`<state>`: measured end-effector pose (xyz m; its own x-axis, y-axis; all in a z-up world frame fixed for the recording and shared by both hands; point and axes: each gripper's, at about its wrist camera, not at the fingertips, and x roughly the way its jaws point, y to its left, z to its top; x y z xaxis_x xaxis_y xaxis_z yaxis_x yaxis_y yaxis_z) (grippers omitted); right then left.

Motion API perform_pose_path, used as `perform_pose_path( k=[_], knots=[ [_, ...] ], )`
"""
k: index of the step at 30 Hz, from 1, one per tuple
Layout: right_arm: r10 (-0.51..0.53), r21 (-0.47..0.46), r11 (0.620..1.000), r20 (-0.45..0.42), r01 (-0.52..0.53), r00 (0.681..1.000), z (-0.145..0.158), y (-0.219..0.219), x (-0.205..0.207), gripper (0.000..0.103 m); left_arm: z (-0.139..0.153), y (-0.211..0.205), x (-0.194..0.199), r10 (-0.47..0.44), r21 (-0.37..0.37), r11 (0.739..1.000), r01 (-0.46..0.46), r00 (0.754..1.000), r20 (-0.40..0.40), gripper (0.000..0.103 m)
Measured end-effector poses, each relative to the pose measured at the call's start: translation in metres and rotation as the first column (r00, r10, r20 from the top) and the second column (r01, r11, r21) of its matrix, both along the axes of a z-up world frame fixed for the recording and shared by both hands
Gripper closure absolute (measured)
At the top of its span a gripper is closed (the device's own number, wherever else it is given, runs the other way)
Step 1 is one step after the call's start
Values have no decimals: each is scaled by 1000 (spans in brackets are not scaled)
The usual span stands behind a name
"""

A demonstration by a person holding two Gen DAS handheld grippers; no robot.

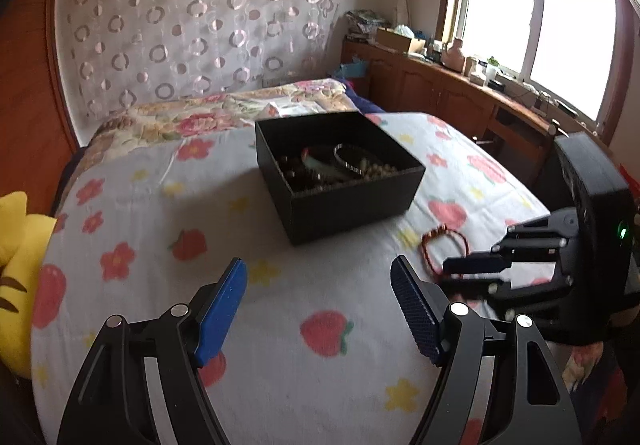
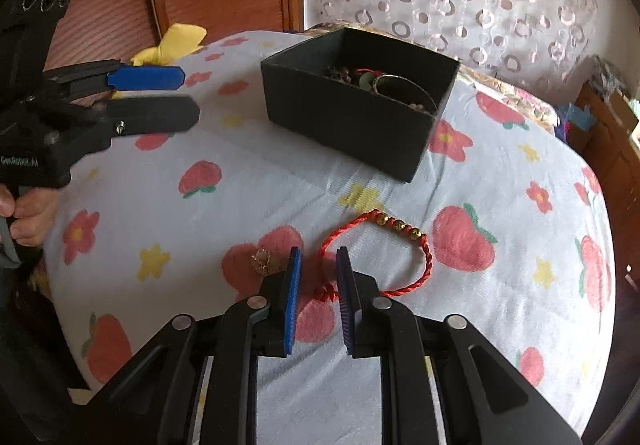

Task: Organize jewelry
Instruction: 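Grasp the red bead bracelet with the right gripper while the left gripper grasps the small gold earring, then carry the earring and red bracelet over the black box and open both grippers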

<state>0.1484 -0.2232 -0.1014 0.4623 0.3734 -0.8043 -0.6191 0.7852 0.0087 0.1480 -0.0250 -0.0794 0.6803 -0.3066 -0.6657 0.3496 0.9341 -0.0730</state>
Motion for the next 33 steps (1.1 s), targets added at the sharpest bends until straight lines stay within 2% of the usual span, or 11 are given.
perform_pose_path(
  k=[3,9,16,18,23,26,27,28,33],
  knots=[
    [-12,-10,1000,11,12,1000,2,-3,-2,100,-6,-3,-4,-11,-5,1000,10,1000,-16,32],
    [-66,75,995,60,62,996,26,-29,-9,100,-17,-25,-11,-67,-4,998,67,997,-49,32],
    [-97,143,986,98,83,990,52,-52,-19,100,-29,-64,-17,-140,47,989,144,987,-77,32],
    [-102,153,985,98,86,990,53,-56,-20,100,-30,-74,-20,-164,65,983,169,983,-77,37],
    [-114,168,981,90,98,989,50,-59,-19,100,-34,-88,-18,-194,98,974,204,976,-97,66],
    [-118,176,979,87,101,989,49,-60,-18,100,-38,-91,-13,-193,103,974,204,975,-110,79],
    [-118,176,979,87,101,989,48,-61,-18,100,-38,-92,-13,-189,109,974,200,976,-105,80],
    [-117,178,979,86,100,989,48,-61,-18,100,-38,-91,-13,-192,108,973,203,976,-107,87],
    [-116,180,979,88,99,989,48,-61,-17,100,-33,-87,-13,-200,84,975,207,976,-91,90]
  ],
)
